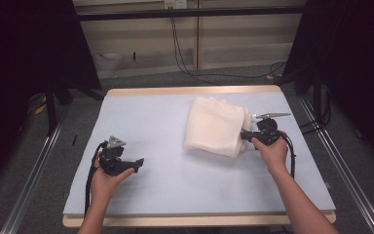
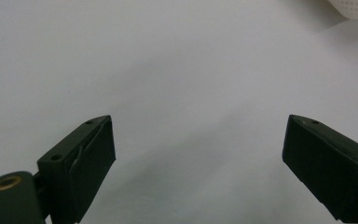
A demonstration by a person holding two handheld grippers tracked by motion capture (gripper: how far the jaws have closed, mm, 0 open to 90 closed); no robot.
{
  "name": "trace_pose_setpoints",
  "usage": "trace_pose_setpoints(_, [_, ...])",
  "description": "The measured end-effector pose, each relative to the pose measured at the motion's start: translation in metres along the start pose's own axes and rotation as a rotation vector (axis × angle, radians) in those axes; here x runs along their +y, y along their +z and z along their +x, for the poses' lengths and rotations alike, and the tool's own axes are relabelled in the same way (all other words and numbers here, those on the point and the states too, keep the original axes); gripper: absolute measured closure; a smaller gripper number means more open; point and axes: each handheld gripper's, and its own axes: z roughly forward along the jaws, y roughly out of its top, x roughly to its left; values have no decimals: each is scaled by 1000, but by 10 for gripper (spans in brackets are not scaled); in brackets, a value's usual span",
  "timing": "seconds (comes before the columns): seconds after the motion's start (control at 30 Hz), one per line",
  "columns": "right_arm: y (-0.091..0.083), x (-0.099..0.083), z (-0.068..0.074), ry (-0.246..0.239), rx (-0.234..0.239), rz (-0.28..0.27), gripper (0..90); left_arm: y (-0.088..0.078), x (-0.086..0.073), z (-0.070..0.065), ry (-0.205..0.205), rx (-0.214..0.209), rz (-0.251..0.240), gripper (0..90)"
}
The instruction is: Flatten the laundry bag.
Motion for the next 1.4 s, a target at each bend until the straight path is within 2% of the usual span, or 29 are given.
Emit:
trace_pose_setpoints(0.03, [0,0,0,0,0,0,648,0,0,0,0,0,0,93])
trace_pose_setpoints(0.07, [-1,1,-3,24,-50,-13,560,1,0,0,3,7,3,93])
trace_pose_setpoints(0.1, [-2,1,-5,37,-49,-22,560,1,0,0,3,7,3,93])
trace_pose_setpoints(0.2, [3,3,-7,73,-36,-15,323,1,0,0,21,15,27,94])
trace_pose_setpoints(0.23, [3,3,-7,73,-36,-15,323,1,0,1,30,21,28,94])
trace_pose_setpoints(0.27, [9,3,-8,90,-46,35,246,2,0,-1,25,26,24,95])
trace_pose_setpoints(0.3, [12,3,-8,89,-43,30,234,2,0,-2,21,30,21,95])
trace_pose_setpoints(0.33, [14,3,-8,96,-20,26,256,2,1,-2,28,25,25,96])
trace_pose_setpoints(0.37, [14,3,-8,96,-20,26,256,2,1,-2,28,25,25,96])
trace_pose_setpoints(0.4, [15,4,-6,76,-27,18,324,3,0,-2,19,26,21,96])
trace_pose_setpoints(0.43, [15,4,-6,76,-27,18,324,3,0,-2,19,26,21,96])
trace_pose_setpoints(0.47, [15,5,-5,89,-16,21,401,3,0,-2,18,26,28,96])
trace_pose_setpoints(0.5, [15,5,-5,89,-16,21,401,3,0,-2,18,26,28,96])
trace_pose_setpoints(0.53, [12,7,-3,53,-20,-14,494,3,0,-2,19,29,30,96])
trace_pose_setpoints(0.57, [12,7,-3,53,-20,-14,494,3,0,-2,19,29,30,96])
trace_pose_setpoints(0.6, [8,8,-3,41,-21,-33,578,3,0,-2,14,27,25,96])
trace_pose_setpoints(0.63, [8,8,-3,41,-21,-33,578,3,0,-2,14,27,25,96])
trace_pose_setpoints(0.67, [4,10,-2,27,-8,-42,667,3,0,-2,12,28,20,96])
trace_pose_setpoints(0.7, [4,10,-2,27,-8,-42,667,2,0,-2,18,35,26,96])
trace_pose_setpoints(0.8, [0,14,4,-13,11,-46,765,2,1,-2,22,25,22,96])
trace_pose_setpoints(1.0, [-1,22,18,-45,48,-61,786,2,1,-3,15,23,18,98])
trace_pose_setpoints(1.03, [0,25,25,-60,58,-61,786,2,1,-3,15,23,18,98])
trace_pose_setpoints(1.1, [0,27,29,-65,61,-65,786,2,1,-2,21,20,21,98])
trace_pose_setpoints(1.23, [4,33,45,-90,89,-76,787,1,1,-1,27,12,22,98])
trace_pose_setpoints(1.4, [7,36,57,-122,91,-75,787,1,1,-2,21,4,25,98])
